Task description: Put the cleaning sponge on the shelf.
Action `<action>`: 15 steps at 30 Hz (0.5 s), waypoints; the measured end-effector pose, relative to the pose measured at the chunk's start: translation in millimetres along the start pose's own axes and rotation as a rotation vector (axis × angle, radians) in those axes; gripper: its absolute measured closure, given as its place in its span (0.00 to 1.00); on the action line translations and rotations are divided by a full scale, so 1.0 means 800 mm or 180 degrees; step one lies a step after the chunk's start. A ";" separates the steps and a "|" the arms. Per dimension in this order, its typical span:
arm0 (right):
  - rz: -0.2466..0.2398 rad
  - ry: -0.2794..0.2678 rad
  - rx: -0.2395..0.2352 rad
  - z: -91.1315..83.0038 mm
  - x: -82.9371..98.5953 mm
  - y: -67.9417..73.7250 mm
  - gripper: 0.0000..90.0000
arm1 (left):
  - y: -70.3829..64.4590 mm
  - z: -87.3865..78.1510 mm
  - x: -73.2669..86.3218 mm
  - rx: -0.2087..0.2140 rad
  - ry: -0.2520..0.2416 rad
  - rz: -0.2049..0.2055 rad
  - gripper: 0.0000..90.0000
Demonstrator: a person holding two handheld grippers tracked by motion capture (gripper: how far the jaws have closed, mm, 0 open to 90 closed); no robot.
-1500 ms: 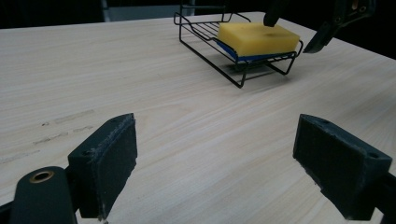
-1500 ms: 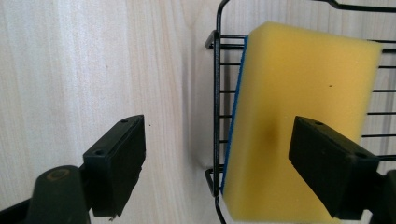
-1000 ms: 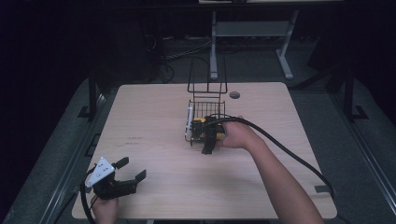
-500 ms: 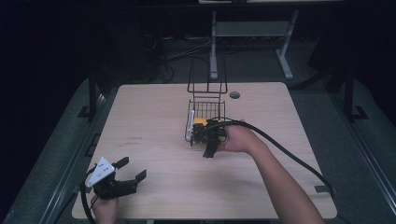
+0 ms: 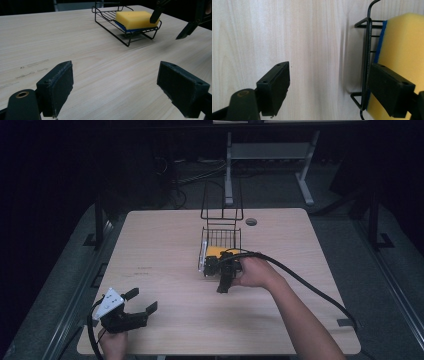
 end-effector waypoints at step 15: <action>0.0120 -0.0039 -0.0038 0.006 0.024 0.011 0.21 | -0.001 0.002 -0.001 0.0000 0.0011 0.0019 0.14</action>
Point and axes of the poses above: each handheld gripper's, and its own axes: z roughly forward along the jaws, x roughly out of its underside, y roughly to its left, the point moved 3 cm from there along z, roughly forward along the jaws, and after that the axes turned 9 degrees about y, right-handed, at the moved point
